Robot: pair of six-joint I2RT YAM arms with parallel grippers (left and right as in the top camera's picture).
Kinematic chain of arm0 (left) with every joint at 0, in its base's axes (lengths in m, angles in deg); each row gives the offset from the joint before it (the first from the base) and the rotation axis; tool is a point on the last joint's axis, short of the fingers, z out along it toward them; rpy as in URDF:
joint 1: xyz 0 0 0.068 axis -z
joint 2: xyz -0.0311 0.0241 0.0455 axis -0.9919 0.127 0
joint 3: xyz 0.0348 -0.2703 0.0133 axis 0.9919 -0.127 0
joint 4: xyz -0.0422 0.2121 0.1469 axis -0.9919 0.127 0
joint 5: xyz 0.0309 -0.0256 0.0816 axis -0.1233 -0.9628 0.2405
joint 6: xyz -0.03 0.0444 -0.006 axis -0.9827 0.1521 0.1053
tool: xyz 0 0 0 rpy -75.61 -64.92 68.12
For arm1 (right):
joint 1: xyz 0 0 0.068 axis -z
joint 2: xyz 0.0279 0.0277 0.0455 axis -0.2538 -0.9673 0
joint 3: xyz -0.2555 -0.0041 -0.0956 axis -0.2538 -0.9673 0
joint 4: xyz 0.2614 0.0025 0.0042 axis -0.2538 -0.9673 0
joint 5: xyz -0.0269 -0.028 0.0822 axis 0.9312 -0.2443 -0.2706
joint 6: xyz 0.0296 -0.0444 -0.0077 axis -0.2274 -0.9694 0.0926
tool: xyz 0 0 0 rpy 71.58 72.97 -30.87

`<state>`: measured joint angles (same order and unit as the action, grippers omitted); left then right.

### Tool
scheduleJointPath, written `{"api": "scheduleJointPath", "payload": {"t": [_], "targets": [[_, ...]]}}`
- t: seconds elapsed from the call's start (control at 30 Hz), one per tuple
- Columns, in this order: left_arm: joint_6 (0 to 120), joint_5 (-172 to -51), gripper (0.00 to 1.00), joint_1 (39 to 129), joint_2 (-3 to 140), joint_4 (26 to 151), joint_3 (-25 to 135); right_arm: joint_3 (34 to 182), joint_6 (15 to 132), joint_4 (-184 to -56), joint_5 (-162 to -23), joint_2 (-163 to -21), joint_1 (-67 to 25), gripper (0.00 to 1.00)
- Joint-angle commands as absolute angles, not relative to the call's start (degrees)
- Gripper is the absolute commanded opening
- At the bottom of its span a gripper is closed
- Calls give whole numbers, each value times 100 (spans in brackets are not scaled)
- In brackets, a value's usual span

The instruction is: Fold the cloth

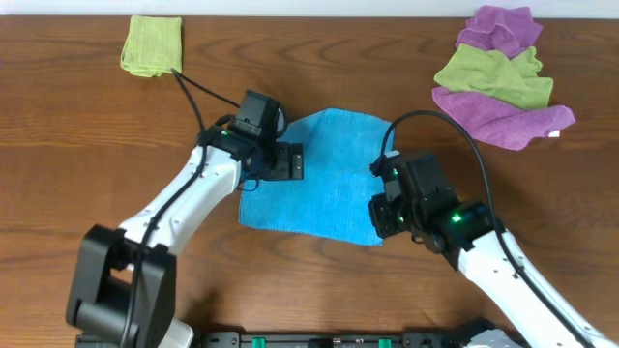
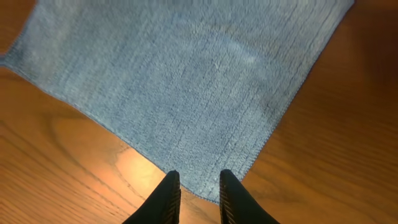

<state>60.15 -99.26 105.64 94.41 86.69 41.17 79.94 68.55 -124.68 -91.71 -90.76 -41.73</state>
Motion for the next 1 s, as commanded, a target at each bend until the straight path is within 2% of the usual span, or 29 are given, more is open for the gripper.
{"api": "scheduleJointPath", "payload": {"t": [0.0,0.17,0.33,0.37,0.43,0.73,0.97], "targets": [[5842,-10885,95,10558,9671,8530,4100,8012,6984,-12511,-9160,-8896,-4188,22],[5484,-11646,96,10553,9802,8186,4100,8012,6981,-12723,-9158,-8833,-4188,21],[4821,-11626,100,10464,9809,7789,4097,8012,6981,-12966,-9158,-8818,-4188,17],[4697,-11624,93,10433,9809,7697,4097,8012,6981,-13010,-9158,-8818,-4188,17],[4583,-11589,91,10365,9809,7563,4097,8012,6981,-13088,-9160,-8818,-4188,16],[4419,-11329,91,10256,9809,7395,3774,8012,6979,-13230,-9158,-8818,-4188,16],[4054,-11161,93,10254,9809,6571,3287,8012,6979,-13219,-9158,-8820,-4188,17]]}}
